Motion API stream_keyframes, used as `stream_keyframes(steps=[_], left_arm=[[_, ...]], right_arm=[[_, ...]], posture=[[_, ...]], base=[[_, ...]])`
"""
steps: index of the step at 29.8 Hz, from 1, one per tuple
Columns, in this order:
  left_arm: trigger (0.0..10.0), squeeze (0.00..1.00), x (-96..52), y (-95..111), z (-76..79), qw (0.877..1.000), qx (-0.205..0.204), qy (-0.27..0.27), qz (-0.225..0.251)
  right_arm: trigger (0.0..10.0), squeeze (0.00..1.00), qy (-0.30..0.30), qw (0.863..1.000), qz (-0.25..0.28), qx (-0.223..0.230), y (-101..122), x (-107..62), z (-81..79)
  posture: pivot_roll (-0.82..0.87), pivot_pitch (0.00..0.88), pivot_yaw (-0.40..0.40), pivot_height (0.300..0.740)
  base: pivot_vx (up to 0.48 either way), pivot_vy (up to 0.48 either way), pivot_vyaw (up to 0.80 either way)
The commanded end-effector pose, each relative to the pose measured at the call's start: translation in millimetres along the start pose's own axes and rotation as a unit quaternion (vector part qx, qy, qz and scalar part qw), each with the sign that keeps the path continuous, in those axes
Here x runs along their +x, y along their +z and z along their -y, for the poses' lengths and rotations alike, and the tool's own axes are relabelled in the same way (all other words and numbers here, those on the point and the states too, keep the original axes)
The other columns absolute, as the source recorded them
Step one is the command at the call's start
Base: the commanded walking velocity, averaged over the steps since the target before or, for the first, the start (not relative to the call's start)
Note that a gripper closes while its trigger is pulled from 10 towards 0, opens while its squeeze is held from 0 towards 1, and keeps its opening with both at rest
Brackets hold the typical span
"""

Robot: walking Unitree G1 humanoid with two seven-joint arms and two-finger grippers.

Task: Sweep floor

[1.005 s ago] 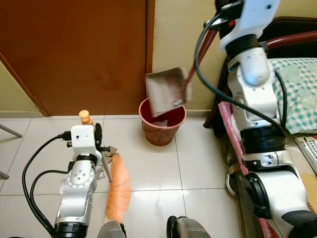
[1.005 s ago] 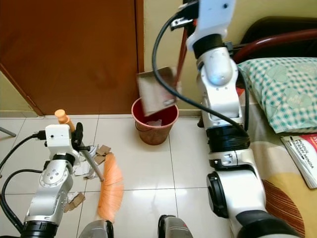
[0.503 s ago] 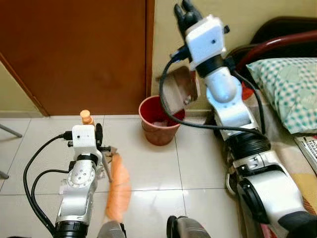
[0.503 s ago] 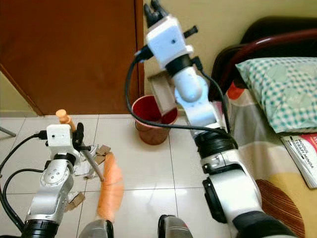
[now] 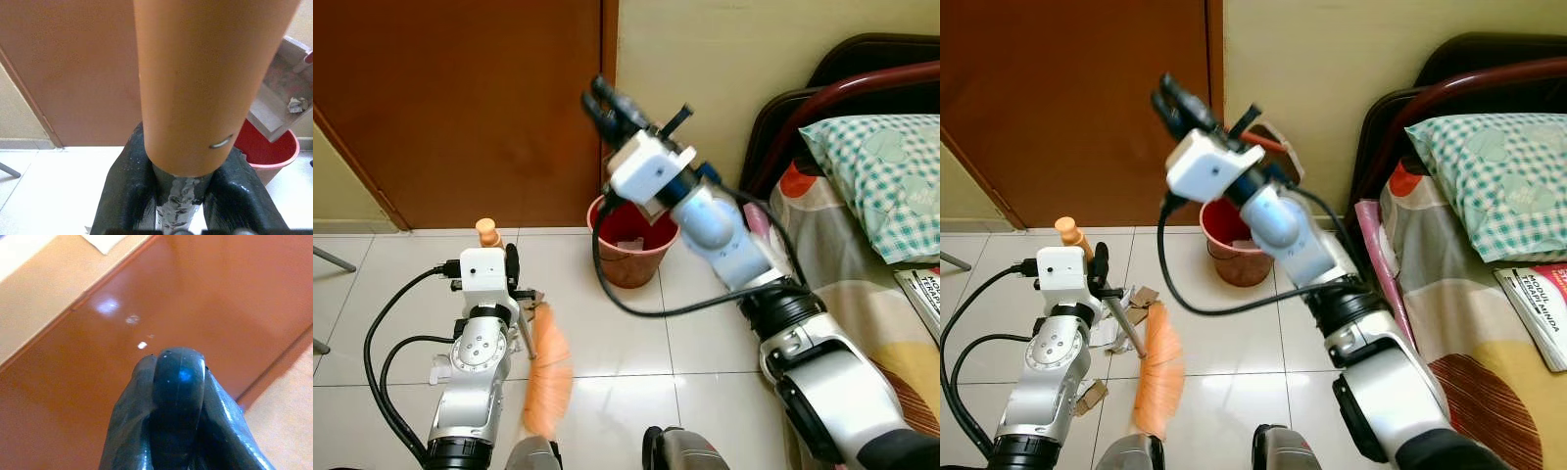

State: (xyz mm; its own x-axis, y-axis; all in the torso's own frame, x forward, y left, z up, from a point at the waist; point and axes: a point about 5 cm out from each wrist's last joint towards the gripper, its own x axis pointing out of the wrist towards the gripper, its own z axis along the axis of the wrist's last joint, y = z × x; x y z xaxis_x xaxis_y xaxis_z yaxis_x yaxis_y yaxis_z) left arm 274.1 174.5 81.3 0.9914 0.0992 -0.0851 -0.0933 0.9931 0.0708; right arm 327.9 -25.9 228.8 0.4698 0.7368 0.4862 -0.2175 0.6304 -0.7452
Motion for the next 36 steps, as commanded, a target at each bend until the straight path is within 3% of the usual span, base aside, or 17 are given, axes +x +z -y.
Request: stream_keyframes(steps=[1, 12, 15, 18, 21, 25, 29, 31, 34, 36], left_arm=[[10.0, 0.0, -2.6, -12.6, 2.2, 0.999, -0.001, -0.006, -0.032], [10.0, 0.0, -0.8, -11.8, 5.9, 1.0, -0.002, -0.01, -0.03], [10.0, 0.0, -0.9, -11.7, 6.6, 1.0, -0.002, -0.01, -0.029], [10.0, 0.0, -0.7, -11.6, 7.2, 1.0, -0.004, -0.009, -0.029], [10.0, 0.0, -0.4, -10.8, 6.5, 1.0, -0.004, -0.007, -0.027], [10.0, 0.0, 1.3, -10.5, 5.5, 1.0, -0.005, -0.005, -0.026], [10.0, 0.0, 3.3, -9.3, 8.6, 1.0, -0.005, -0.009, -0.024], [10.0, 0.0, 3.1, -8.8, 7.8, 1.0, -0.004, -0.008, -0.023], [10.0, 0.0, 2.8, -8.8, 4.8, 1.0, -0.001, -0.005, -0.022], [10.0, 0.0, 1.2, -10.1, -0.4, 1.0, 0.003, 0.0, -0.024]], right_arm=[[10.0, 0.0, 0.011, 0.999, 0.04, -0.02, 9.9, 2.5, -1.5], [10.0, 0.0, 0.036, 0.998, 0.044, -0.027, 8.0, -4.3, -14.7], [10.0, 0.0, 0.021, 0.998, 0.043, -0.027, 8.2, -3.5, -10.6], [10.0, 0.0, -0.017, 0.999, 0.043, -0.028, 10.0, 0.2, 3.9], [10.0, 0.0, -0.139, 0.988, 0.042, 0.054, 20.1, 13.9, 45.5], [10.0, 0.0, -0.21, 0.969, 0.05, 0.118, 32.0, 24.6, 78.7], [10.0, 0.0, -0.234, 0.954, 0.024, 0.189, 26.1, 21.2, 81.8], [10.0, 0.0, -0.246, 0.936, -0.002, 0.251, 19.5, 13.0, 78.0], [10.0, 0.0, -0.258, 0.921, -0.024, 0.29, 13.9, 6.1, 75.3], [10.0, 0.0, -0.268, 0.904, -0.054, 0.328, 6.4, -3.9, 70.2]], posture=[[-0.01, 0.084, -0.056, 0.74], [-0.01, 0.084, -0.06, 0.74], [-0.01, 0.082, -0.062, 0.74], [-0.01, 0.079, -0.065, 0.74], [-0.01, 0.077, -0.068, 0.74], [-0.02, 0.072, -0.065, 0.74], [-0.02, 0.07, -0.063, 0.74], [-0.02, 0.069, -0.062, 0.74], [-0.01, 0.069, -0.062, 0.74], [-0.01, 0.069, -0.06, 0.74]], base=[[0.0, 0.0, 0.0], [0.0, 0.0, 0.0], [0.0, 0.0, 0.0], [0.0, 0.0, 0.0], [0.0, 0.0, 0.0], [0.0, 0.0, 0.0], [0.0, 0.0, 0.0], [0.0, 0.0, 0.0], [0.0, 0.0, 0.0], [0.0, 0.0, 0.0]])
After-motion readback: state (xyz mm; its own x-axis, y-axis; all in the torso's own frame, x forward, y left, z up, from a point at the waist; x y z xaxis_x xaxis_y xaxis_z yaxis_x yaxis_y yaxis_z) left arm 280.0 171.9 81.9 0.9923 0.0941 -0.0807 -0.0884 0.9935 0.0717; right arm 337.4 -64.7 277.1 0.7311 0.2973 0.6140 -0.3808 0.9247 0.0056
